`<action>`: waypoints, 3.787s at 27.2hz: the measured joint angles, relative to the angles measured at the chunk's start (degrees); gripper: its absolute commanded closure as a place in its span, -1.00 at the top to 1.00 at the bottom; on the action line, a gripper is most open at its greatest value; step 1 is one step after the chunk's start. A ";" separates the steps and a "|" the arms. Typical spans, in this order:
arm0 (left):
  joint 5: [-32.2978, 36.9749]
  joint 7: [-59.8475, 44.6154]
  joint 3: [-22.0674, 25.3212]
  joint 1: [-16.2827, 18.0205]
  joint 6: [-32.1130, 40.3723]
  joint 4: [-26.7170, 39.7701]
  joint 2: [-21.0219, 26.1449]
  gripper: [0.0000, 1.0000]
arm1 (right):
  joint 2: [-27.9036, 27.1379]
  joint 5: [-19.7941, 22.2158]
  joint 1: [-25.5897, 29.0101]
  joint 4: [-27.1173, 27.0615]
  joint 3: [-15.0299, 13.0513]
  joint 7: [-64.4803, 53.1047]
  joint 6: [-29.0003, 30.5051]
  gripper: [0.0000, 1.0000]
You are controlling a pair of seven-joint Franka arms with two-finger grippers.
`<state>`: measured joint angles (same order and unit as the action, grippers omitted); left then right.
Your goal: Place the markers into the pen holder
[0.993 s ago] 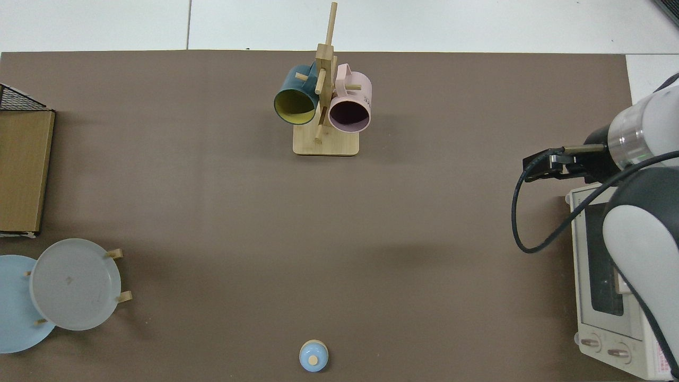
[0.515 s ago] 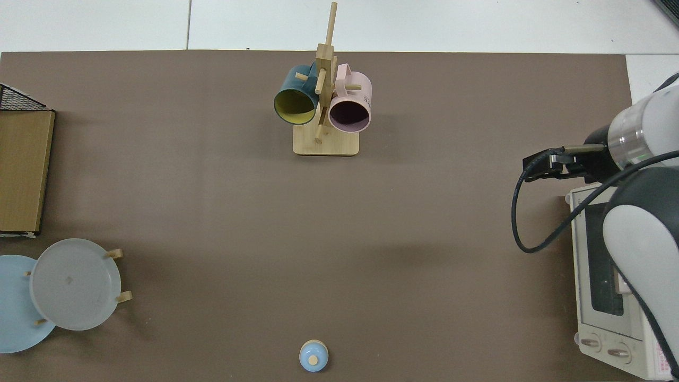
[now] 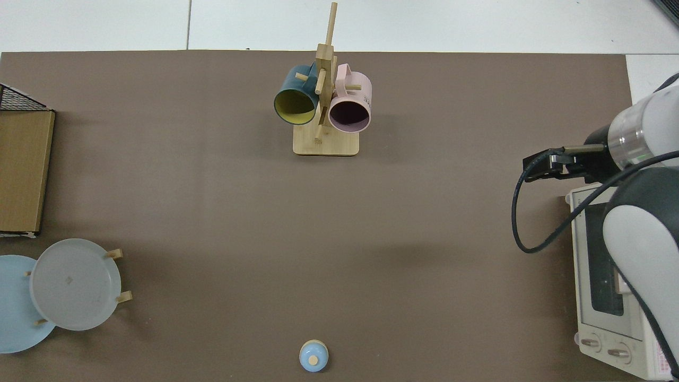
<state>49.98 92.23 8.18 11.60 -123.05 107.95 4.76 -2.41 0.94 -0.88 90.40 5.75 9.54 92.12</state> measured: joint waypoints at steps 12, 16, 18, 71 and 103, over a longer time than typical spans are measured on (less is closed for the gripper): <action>-0.37 -0.22 0.12 0.01 -0.45 -0.80 -0.07 0.40 | 0.00 0.00 0.00 0.00 0.00 0.00 0.00 1.00; -1.08 -0.27 0.72 0.02 -0.45 -1.78 -0.10 0.40 | 0.00 0.00 0.00 0.00 0.00 0.00 0.00 1.00; -2.08 -0.28 1.06 0.03 -0.45 -2.41 -0.14 0.40 | 0.00 0.00 0.00 0.00 0.00 0.00 0.00 1.00; -50.90 -72.64 -7.41 -13.88 37.55 -16.93 -8.74 1.00 | 0.00 0.00 0.00 0.00 0.00 0.00 0.00 1.00; -50.89 -83.15 -5.27 -17.87 38.47 -21.11 -5.99 1.00 | 0.00 0.00 0.00 0.00 0.00 0.00 0.00 1.00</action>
<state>-0.91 9.08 2.91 -6.27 -84.59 86.84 -1.23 -2.41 0.94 -0.88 90.40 5.75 9.54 92.12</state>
